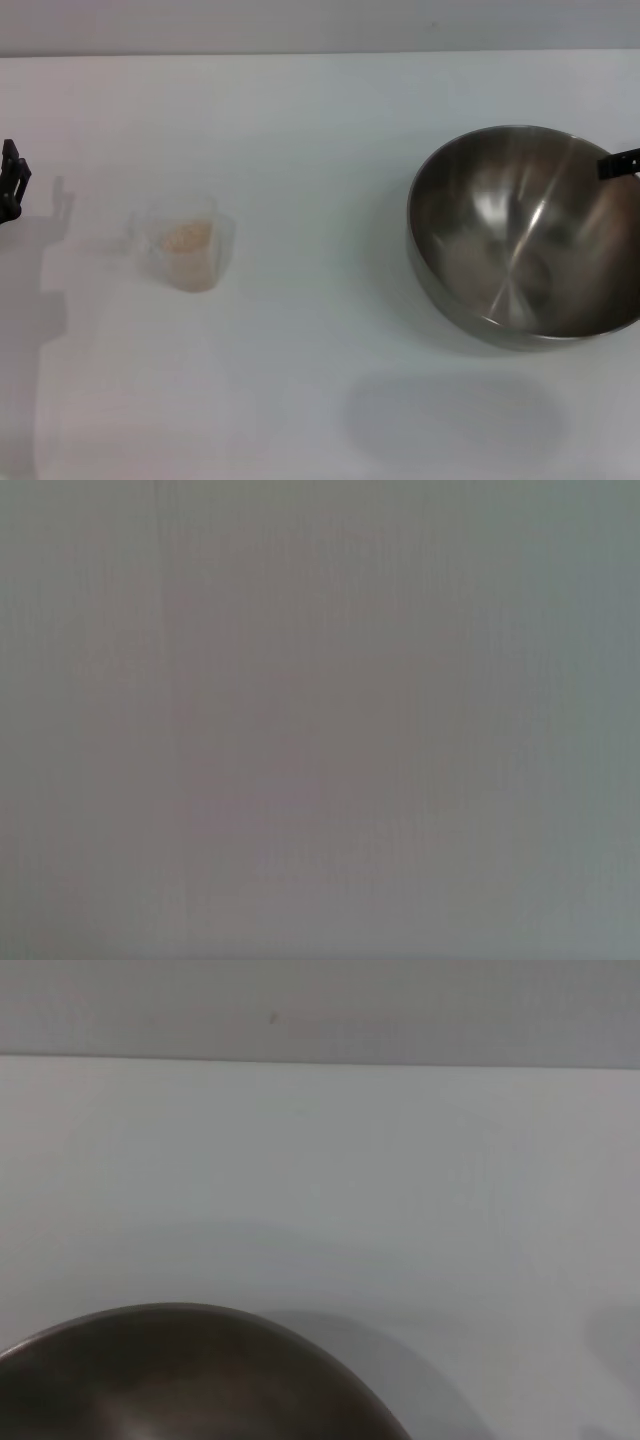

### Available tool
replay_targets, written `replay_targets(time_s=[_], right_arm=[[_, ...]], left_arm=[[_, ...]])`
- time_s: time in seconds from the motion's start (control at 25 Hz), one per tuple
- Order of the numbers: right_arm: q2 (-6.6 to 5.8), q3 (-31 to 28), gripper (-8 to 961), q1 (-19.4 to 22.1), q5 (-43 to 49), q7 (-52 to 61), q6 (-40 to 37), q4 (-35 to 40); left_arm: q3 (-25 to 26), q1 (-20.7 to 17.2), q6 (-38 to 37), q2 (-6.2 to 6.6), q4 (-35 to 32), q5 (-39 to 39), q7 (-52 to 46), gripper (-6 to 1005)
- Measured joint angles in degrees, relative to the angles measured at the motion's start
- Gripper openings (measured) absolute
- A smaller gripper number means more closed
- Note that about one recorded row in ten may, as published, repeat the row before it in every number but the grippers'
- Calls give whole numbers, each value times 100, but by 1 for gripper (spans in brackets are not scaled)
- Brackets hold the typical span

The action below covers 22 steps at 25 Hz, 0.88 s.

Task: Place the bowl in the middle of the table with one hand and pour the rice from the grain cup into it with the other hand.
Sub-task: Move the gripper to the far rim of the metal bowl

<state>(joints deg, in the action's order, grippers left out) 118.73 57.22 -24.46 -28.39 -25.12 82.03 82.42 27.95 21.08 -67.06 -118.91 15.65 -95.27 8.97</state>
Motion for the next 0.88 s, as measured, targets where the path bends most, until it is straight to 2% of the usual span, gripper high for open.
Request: replay_targets(time_s=[0.32,0.52,0.8,0.88], right_arm=[[1,1,746,-240,-20,-197,-101,-487],[-2,0,631,-368,11,-258,-119,-704],[-6,-1,409,-415,-22,-398,-209,-739],[-7,0,315,-444,-26,-441,-209,-762]], left_arm=[[-1,2,0,-6,7,0,0,815],[4,10,0,-9,3,0,0,815],[36,42,0,-1,-1,0,0,815],[41,55,0,-1,-1,0,0,814]])
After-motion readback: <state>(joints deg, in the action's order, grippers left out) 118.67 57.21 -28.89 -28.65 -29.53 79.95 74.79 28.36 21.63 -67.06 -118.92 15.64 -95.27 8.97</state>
